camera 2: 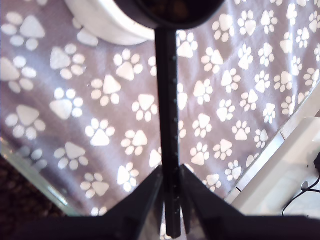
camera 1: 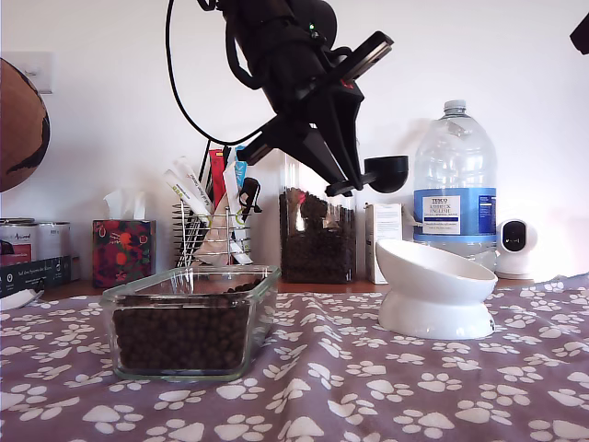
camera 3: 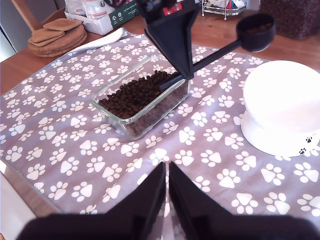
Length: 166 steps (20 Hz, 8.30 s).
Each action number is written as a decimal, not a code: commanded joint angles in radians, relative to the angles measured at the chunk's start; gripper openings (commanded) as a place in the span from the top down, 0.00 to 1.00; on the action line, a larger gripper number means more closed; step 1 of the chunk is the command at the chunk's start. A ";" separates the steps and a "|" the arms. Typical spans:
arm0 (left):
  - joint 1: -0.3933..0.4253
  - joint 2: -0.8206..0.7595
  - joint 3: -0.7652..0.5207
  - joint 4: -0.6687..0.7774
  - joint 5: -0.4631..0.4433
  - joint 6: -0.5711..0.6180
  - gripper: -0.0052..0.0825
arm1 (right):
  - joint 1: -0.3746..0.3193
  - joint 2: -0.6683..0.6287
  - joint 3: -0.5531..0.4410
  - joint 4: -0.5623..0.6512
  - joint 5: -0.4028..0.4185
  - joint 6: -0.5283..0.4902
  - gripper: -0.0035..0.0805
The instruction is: Measure one spoon of cat food and pour it into the food bowl
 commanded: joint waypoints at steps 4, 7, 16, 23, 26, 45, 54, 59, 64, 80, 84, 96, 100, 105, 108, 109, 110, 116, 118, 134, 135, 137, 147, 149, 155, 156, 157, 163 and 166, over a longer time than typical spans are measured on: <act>-0.019 0.026 0.012 0.067 -0.022 -0.014 0.97 | 0.005 -0.001 -0.018 0.011 -0.003 0.002 0.97; -0.032 0.026 0.012 0.103 -0.022 -0.023 0.97 | 0.005 -0.001 -0.018 0.011 -0.009 0.002 0.97; -0.043 0.045 0.012 0.153 -0.014 -0.111 0.97 | 0.004 0.030 -0.018 0.059 0.000 0.084 0.97; -0.068 0.045 0.012 0.152 0.038 -0.180 0.97 | -0.019 0.315 -0.018 0.240 -0.039 0.185 0.82; -0.068 0.045 0.012 0.151 0.040 -0.180 0.97 | -0.127 0.395 -0.018 0.320 -0.195 0.274 0.73; -0.058 0.045 0.012 0.216 0.111 -0.156 0.97 | -0.604 0.772 -0.021 0.664 -0.856 0.499 0.57; -0.027 0.045 0.012 0.180 0.144 -0.151 0.97 | -0.545 0.870 -0.021 0.786 -0.858 0.438 0.57; -0.019 0.045 0.012 0.175 0.198 -0.134 0.97 | -0.554 0.904 -0.021 0.805 -0.864 0.393 0.57; -0.018 0.045 0.012 0.137 0.206 -0.094 0.97 | -0.665 0.914 0.002 0.901 -0.919 0.555 0.57; -0.063 0.045 0.012 0.120 0.200 -0.068 0.97 | -0.632 0.964 0.120 0.902 -0.904 0.624 0.55; -0.063 0.045 0.012 0.088 0.225 -0.014 0.97 | -0.632 0.964 0.120 0.874 -0.927 0.570 0.56; -0.085 0.045 0.012 0.079 0.244 0.058 0.97 | -0.614 1.009 0.120 0.833 -0.887 0.531 0.56; -0.088 0.045 0.012 0.092 0.244 0.057 0.97 | -0.591 1.009 0.120 0.834 -0.880 0.550 0.59; -0.091 0.045 0.012 0.095 0.238 0.057 0.97 | -0.589 1.009 0.120 0.833 -0.887 0.555 0.71; -0.091 0.045 0.012 0.096 0.238 0.052 0.97 | -0.589 1.009 0.120 0.833 -0.891 0.563 0.72; -0.091 0.045 0.012 0.096 0.238 0.050 0.97 | -0.589 1.009 0.120 0.833 -0.892 0.563 0.75; -0.091 0.045 0.012 0.096 0.235 0.050 0.97 | -0.589 1.009 0.120 0.833 -0.892 0.563 0.77; -0.090 0.045 0.012 0.100 0.208 0.045 0.97 | -0.589 1.009 0.120 0.833 -0.902 0.578 0.84; -0.090 0.045 0.012 0.100 0.196 0.045 0.97 | -0.589 1.009 0.120 0.833 -0.899 0.579 0.89; -0.088 0.045 0.012 0.094 0.225 0.031 0.96 | -0.591 1.009 0.120 0.743 -0.837 0.523 0.97; -0.088 0.045 0.013 0.094 0.225 0.031 0.95 | -0.591 1.009 0.120 0.743 -0.837 0.522 0.97; -0.088 0.045 0.016 0.094 0.225 0.031 0.95 | -0.591 1.009 0.120 0.743 -0.837 0.519 0.97; -0.088 0.045 0.016 0.100 0.224 0.031 0.81 | -0.591 1.009 0.120 0.734 -0.810 0.497 0.97; -0.088 0.045 0.016 0.100 0.224 0.031 0.81 | -0.592 1.009 0.120 0.729 -0.805 0.494 0.97; -0.087 0.043 0.018 0.090 0.224 0.032 0.81 | -0.593 1.009 0.120 0.727 -0.785 0.494 0.97; -0.083 0.042 0.021 0.081 0.224 0.033 0.81 | -0.594 1.009 0.120 0.728 -0.785 0.494 0.97; -0.079 0.042 0.029 0.064 0.224 0.047 0.81 | -0.594 1.010 0.120 0.728 -0.784 0.494 0.97; -0.046 0.027 0.088 -0.030 0.219 0.110 0.91 | -0.613 1.033 0.121 0.726 -0.777 0.498 0.97; -0.042 -0.024 0.088 -0.030 0.103 0.148 0.96 | -0.628 1.046 0.126 0.713 -0.777 0.509 0.97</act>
